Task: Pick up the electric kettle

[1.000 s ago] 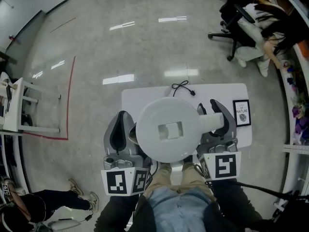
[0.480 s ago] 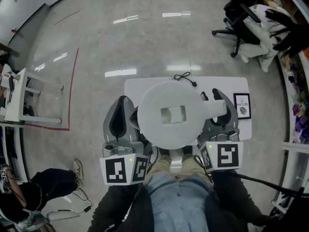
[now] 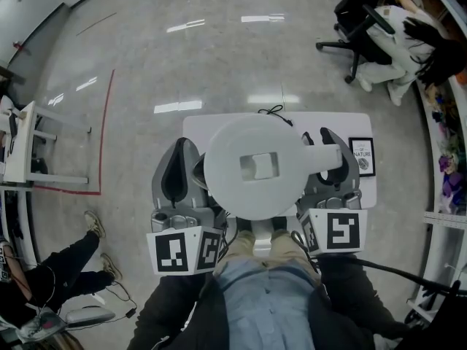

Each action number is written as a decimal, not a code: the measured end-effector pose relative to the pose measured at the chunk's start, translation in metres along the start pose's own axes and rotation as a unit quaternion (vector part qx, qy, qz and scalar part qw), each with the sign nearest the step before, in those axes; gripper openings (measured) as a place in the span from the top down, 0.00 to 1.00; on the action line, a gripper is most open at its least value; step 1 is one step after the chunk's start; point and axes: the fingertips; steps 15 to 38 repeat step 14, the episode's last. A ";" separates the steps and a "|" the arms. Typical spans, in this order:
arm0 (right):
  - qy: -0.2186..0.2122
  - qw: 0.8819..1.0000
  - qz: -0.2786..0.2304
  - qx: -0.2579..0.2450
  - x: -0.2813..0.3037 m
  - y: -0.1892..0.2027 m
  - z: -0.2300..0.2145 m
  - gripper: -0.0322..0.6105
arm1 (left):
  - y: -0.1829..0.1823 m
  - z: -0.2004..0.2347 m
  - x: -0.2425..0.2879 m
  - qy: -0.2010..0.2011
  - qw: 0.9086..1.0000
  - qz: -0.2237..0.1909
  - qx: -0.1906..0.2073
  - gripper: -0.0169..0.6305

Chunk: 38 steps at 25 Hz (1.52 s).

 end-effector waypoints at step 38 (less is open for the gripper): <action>0.001 1.000 -0.001 0.001 0.001 -0.001 0.000 0.72 | -0.001 0.000 0.001 0.001 1.000 -0.003 0.003 0.97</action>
Point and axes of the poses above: the fingertips, and each gripper's own axes: x forward along the fingers, z to its left, y out of its underside, and after that the axes turned 8 degrees about -y, right-handed
